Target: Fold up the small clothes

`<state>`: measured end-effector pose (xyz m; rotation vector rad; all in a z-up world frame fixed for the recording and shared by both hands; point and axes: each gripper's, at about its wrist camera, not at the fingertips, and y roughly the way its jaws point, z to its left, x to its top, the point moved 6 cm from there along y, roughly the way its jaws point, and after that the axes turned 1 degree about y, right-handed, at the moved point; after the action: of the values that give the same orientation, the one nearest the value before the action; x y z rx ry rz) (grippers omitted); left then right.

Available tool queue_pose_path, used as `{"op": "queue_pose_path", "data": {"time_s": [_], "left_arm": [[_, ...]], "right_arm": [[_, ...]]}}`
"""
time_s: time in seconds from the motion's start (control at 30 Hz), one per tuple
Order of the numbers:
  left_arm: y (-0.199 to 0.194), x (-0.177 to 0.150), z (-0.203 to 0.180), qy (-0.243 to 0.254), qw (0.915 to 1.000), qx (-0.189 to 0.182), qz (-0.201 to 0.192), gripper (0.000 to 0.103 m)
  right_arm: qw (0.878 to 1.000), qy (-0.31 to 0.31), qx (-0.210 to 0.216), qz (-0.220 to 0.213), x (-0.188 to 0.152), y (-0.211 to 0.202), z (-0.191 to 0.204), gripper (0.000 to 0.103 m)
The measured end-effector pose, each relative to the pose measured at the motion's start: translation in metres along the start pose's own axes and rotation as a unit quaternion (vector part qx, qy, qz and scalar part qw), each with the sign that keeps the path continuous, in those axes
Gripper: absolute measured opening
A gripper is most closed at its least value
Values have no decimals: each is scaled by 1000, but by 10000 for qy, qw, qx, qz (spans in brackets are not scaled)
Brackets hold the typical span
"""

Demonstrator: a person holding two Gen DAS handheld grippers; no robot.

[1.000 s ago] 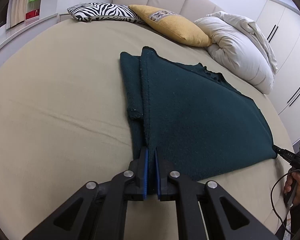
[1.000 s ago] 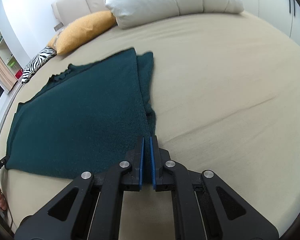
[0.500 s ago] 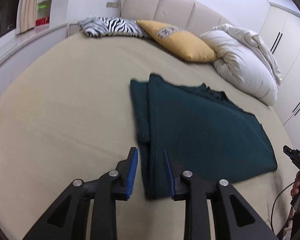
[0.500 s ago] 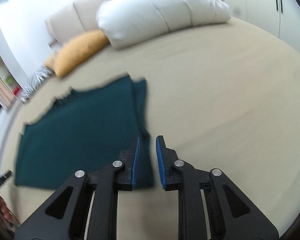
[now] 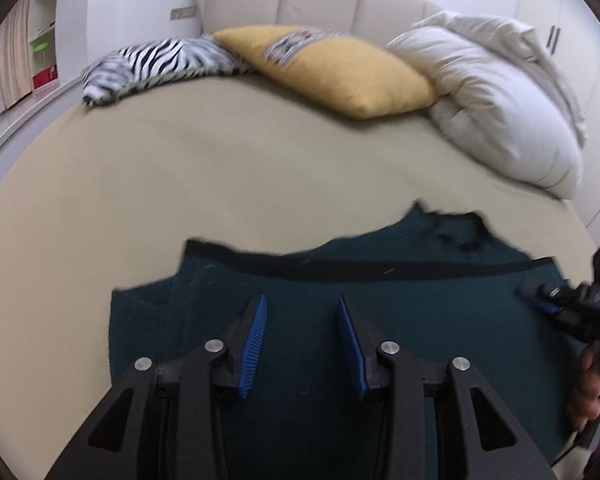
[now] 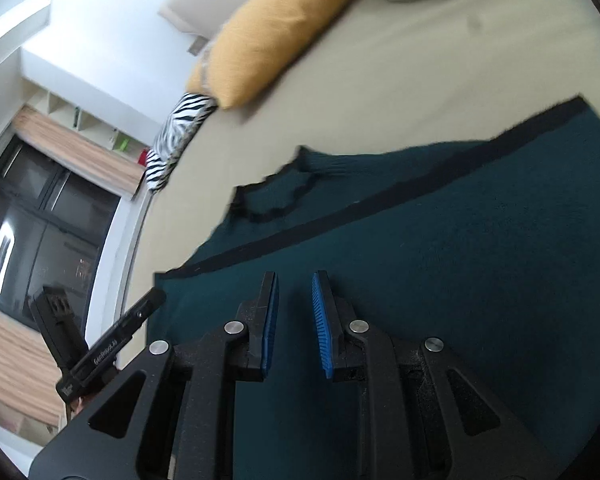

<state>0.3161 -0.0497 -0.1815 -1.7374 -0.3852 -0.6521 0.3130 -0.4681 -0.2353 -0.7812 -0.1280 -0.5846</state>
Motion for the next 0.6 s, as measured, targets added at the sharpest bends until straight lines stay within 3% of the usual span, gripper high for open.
{"op": "queue_pose_path", "data": {"time_s": [0.07, 0.17, 0.3, 0.37, 0.43, 0.47, 0.53, 0.6], "left_arm": [[0, -4, 11, -244, 9988, -403, -147, 39], [1, -4, 14, -335, 9981, -485, -155, 38], [1, -5, 11, -243, 9989, -366, -181, 38], [1, -5, 10, -256, 9988, -382, -176, 38], [0, -5, 9, -224, 9990, -353, -172, 38], [0, -6, 8, -188, 9992, -312, -179, 38], [0, -7, 7, -123, 9995, -228, -199, 38], [0, -7, 6, -83, 9996, -174, -213, 38]], "right_arm": [[9986, 382, 117, -349, 10, -11, -31, 10], [9898, 960, 443, -959, 23, -45, -76, 4], [9779, 1292, 81, -1639, 30, -93, -117, 3], [9720, 1412, -452, -1822, 29, -113, -127, 10], [9710, 1250, -879, -1840, 22, -129, -116, 14], [9735, 1117, -801, -1829, 17, -132, -104, 14], [9836, 688, -261, -1648, -2, -133, -61, 14], [9932, 42, 117, -1154, -32, -115, -8, 14]]}}
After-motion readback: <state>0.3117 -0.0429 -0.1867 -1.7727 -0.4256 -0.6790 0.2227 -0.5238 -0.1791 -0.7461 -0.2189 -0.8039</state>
